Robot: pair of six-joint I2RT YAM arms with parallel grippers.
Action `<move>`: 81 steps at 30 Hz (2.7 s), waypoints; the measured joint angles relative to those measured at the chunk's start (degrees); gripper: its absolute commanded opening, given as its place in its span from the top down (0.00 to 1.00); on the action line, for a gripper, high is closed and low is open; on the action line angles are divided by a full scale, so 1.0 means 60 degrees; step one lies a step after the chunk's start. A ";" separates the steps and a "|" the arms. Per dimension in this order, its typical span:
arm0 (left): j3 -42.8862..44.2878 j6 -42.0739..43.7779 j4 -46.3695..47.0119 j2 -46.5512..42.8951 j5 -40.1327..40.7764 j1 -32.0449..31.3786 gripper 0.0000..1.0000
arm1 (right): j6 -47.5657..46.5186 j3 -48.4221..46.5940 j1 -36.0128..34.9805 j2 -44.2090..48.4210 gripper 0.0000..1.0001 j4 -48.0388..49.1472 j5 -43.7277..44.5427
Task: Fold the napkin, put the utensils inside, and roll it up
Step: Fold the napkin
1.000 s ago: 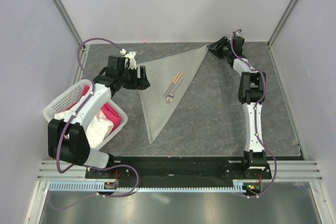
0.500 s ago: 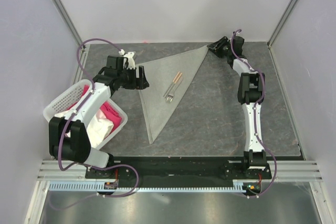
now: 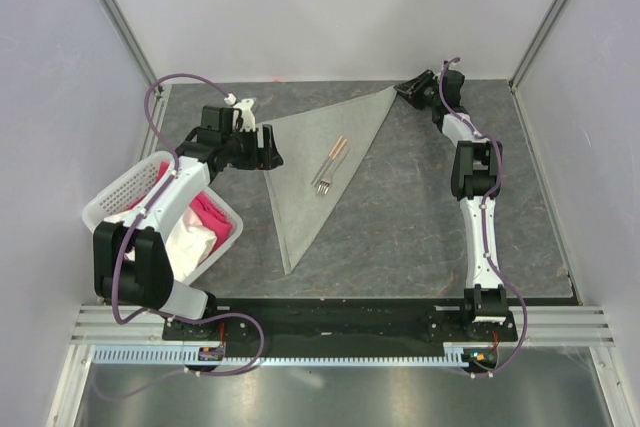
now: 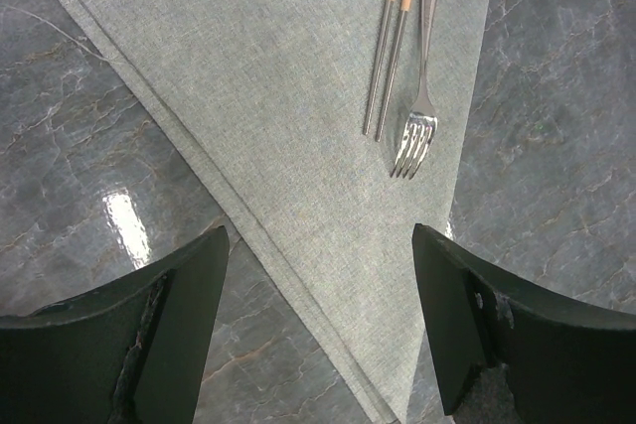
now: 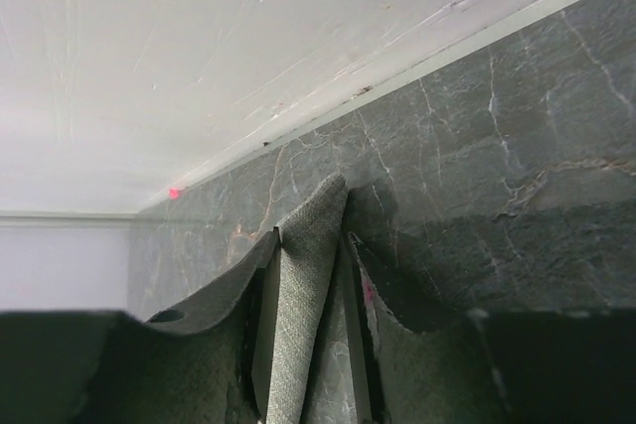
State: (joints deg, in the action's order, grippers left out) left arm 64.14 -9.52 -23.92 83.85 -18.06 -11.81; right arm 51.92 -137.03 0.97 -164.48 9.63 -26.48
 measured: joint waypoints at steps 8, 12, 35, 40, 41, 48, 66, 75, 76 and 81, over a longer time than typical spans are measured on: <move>0.0000 0.0000 0.0000 0.0000 -0.0087 0.0066 0.18 | 0.0066 -0.0011 -0.0007 -0.0084 0.86 0.0058 0.0168; 0.0000 0.0000 0.0000 0.0004 -0.0087 0.0098 0.18 | 0.0211 0.0423 -0.0007 0.0051 1.00 0.0554 0.0291; 0.0000 -0.0004 0.0033 0.0022 -0.0364 0.0142 0.19 | 0.0397 0.7045 0.1111 0.3391 1.00 0.3563 0.0914; -0.0007 -0.0007 0.0084 -0.0248 -0.0605 0.0142 0.18 | -0.0076 0.8160 0.2102 0.4171 1.00 0.3446 0.0889; -0.0007 -0.0007 0.0091 -0.0299 -0.0641 0.0142 0.19 | -0.0186 0.8317 0.2302 0.4309 1.00 0.3391 0.0896; -0.0226 -0.0080 0.0255 -0.0743 -0.0929 0.0142 0.19 | -0.0896 0.9209 0.2896 0.5370 1.00 0.3027 0.0863; -0.0291 -0.0120 0.0291 -0.1111 -0.1089 0.0142 0.19 | -0.1636 1.2134 0.0200 0.8535 1.00 0.3286 0.0120; -0.0291 -0.0124 0.0295 -0.1249 -0.1093 0.0142 0.19 | -0.1304 1.3522 -0.1381 0.9067 1.00 0.3683 0.0058; -0.0291 -0.0120 0.0291 -0.1271 -0.1093 0.0142 0.19 | -0.1257 1.3559 -0.1486 0.9074 1.00 0.3767 0.0058; -0.0291 -0.0120 0.0295 -0.1330 -0.1093 0.0142 0.19 | -0.0958 1.3588 -0.1989 0.9103 1.00 0.4036 0.0066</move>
State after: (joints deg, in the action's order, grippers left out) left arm 62.39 -10.24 -22.15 75.88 -24.62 -10.96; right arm 46.17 -55.51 -10.96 -109.86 33.85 -26.09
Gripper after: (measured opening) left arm 0.818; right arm 0.007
